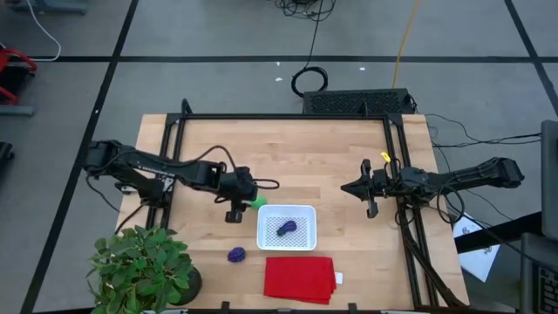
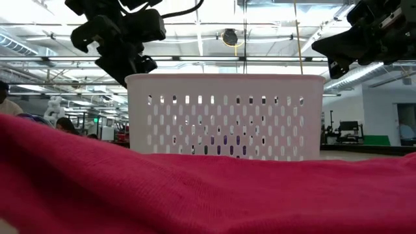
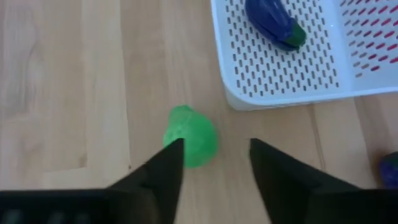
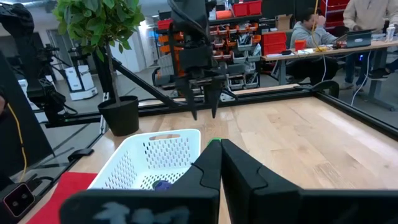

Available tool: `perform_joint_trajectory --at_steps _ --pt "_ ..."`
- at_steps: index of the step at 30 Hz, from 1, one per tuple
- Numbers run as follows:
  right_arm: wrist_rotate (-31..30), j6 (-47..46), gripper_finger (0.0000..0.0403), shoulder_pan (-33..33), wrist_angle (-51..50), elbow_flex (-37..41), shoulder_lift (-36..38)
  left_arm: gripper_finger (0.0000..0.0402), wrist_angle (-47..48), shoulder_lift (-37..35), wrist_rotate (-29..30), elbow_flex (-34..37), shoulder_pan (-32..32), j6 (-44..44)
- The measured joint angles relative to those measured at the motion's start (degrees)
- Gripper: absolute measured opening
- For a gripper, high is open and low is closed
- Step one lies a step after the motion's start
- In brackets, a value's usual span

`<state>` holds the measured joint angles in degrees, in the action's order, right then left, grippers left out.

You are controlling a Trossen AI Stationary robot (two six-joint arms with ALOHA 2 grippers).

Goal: Pick and placing Produce into tupperware
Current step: Put the green pear into the white bin

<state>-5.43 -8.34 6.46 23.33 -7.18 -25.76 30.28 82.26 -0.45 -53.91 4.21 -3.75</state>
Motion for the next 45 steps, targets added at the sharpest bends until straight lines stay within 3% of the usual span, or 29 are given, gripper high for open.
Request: perform_joint_trajectory --at_steps 7,12,32,45 --pt "1.25 0.0 0.0 0.02 -0.02 0.0 -0.02 0.0328 -0.37 1.06 1.89 0.02 1.17 3.46" --pt "1.27 0.0 0.0 0.02 -0.04 0.0 -0.04 0.0391 -0.63 3.71 4.21 0.06 1.56 5.55" --pt "1.25 0.16 0.0 0.0 -1.76 0.0 -0.2 0.0388 -5.83 13.99 6.05 0.08 -0.15 0.8" --pt "1.11 0.44 0.0 0.0 -2.22 0.0 -0.2 0.0374 -7.48 14.21 4.73 0.07 -0.81 -1.68"
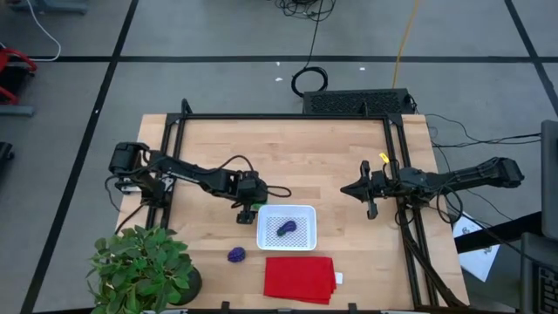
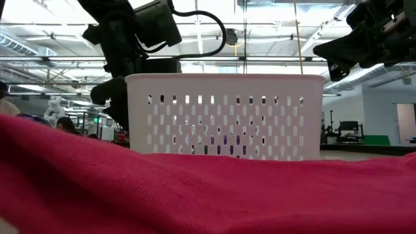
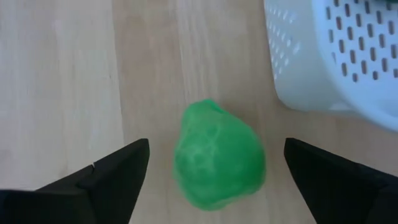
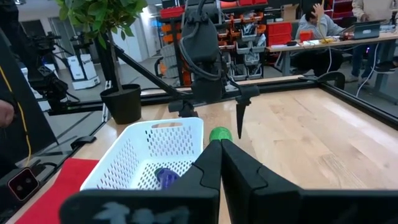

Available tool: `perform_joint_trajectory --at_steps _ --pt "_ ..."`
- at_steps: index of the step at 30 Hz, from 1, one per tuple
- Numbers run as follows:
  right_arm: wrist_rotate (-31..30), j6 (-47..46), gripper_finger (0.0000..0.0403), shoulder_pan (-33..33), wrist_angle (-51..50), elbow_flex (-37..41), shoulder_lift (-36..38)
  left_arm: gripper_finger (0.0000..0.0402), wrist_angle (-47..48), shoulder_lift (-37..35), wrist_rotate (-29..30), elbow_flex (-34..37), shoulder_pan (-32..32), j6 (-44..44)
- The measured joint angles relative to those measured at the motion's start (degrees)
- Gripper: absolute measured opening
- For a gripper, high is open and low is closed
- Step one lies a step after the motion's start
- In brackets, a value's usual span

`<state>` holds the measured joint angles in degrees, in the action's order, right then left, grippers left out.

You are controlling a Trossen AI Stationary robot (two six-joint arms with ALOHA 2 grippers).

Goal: Pick and placing Produce into tupperware
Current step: Put the green pear into the white bin

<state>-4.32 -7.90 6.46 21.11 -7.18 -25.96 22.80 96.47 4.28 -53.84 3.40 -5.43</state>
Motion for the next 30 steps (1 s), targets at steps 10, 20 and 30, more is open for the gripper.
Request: perform_joint_trajectory --at_steps 10,20,30 --pt "-0.04 -0.2 0.0 0.0 0.01 0.0 0.0 0.0311 0.0 0.0 -0.23 0.0 0.0 1.45" --pt "-0.07 -0.22 0.0 0.0 0.01 0.0 0.0 0.0224 0.2 -0.02 -1.82 0.0 0.0 1.55" --pt "-0.07 -0.2 0.0 0.0 0.01 0.0 0.0 0.0184 0.03 -0.07 -1.39 -0.07 0.0 1.39"
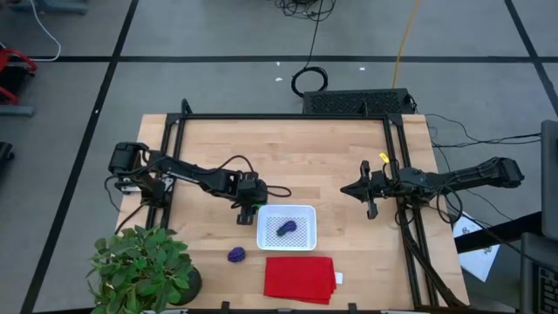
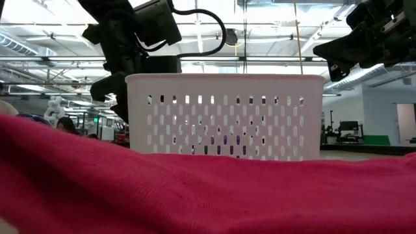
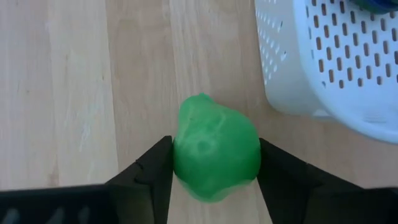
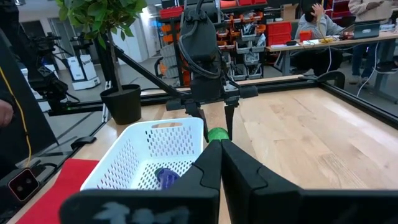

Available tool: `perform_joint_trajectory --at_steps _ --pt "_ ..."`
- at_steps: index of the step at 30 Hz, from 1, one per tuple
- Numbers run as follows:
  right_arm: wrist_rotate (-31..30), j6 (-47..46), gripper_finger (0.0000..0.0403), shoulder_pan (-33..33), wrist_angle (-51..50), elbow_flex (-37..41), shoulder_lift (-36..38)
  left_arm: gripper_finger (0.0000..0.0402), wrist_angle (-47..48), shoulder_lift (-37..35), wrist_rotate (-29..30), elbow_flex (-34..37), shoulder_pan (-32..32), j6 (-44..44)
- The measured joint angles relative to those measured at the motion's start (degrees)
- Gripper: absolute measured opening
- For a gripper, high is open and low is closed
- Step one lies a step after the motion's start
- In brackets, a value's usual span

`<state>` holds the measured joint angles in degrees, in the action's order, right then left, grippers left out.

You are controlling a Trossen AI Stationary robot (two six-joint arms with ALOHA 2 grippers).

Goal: Pick and placing Produce into tupperware
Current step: Put the green pear into the white bin

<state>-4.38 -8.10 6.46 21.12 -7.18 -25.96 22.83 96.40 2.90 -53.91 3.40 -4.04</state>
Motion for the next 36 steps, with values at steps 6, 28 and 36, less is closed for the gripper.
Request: perform_joint_trajectory --at_steps 6,28,36 --pt "-0.02 0.01 0.0 0.0 0.0 0.0 0.0 0.0199 0.79 0.0 2.22 0.01 0.0 -0.93" --pt "-0.02 0.23 0.0 0.0 0.23 0.0 0.02 0.0189 4.59 -15.91 6.71 0.09 -1.57 -3.8" --pt "-0.02 0.23 0.0 0.0 0.39 0.0 0.02 0.0194 4.71 -17.59 6.67 0.07 -1.88 -3.52"
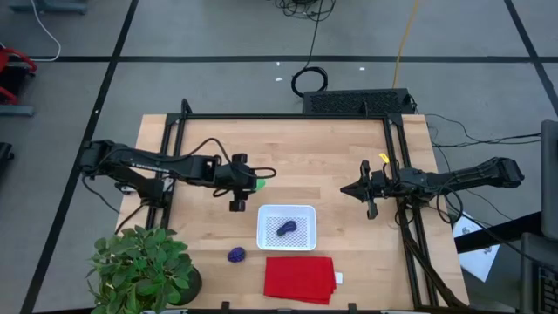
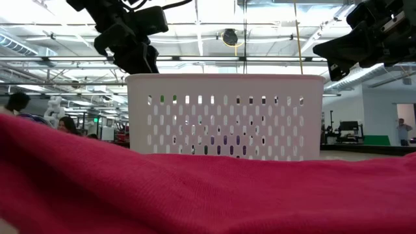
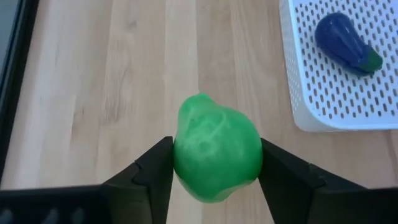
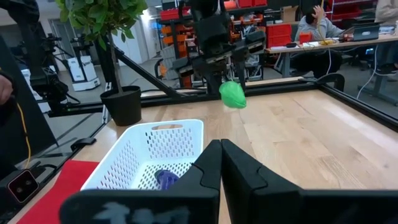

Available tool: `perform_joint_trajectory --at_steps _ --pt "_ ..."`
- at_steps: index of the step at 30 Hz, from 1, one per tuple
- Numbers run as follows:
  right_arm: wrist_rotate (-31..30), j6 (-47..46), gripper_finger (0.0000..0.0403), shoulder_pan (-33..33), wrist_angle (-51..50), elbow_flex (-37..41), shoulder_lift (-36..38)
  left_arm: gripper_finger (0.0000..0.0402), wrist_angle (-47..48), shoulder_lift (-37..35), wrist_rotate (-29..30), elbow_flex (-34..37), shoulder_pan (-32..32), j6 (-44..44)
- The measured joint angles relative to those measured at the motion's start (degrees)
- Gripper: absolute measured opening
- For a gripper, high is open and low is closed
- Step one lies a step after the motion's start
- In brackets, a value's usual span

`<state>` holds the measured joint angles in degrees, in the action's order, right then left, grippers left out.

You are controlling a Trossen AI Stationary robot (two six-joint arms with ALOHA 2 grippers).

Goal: Pick and placing Produce into tupperware
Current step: Put the green pear into the white bin

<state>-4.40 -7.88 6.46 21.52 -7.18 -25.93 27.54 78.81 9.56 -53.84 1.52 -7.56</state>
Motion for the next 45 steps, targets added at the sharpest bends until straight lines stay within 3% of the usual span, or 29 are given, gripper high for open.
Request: perform_joint_trajectory --at_steps 7,10,17,31,45 --pt "0.0 0.21 0.0 0.0 0.09 0.0 0.0 0.0198 -5.65 0.58 -0.67 0.0 0.0 0.34" --pt "0.0 0.42 0.0 0.0 0.2 0.0 -0.02 0.0201 -9.94 1.16 -3.6 -0.04 0.0 0.62" --pt "0.0 0.42 0.0 0.0 0.48 0.0 0.0 0.018 -16.76 2.65 -6.56 -0.54 1.6 1.78" --pt "-0.02 -0.12 0.0 0.0 0.59 0.0 -0.02 0.0191 -2.28 17.37 -6.59 -21.94 6.52 -2.69" --pt "-0.02 -0.19 0.0 0.0 0.7 0.0 -0.11 0.0202 -3.3 25.61 -10.17 -22.53 12.35 -5.4"
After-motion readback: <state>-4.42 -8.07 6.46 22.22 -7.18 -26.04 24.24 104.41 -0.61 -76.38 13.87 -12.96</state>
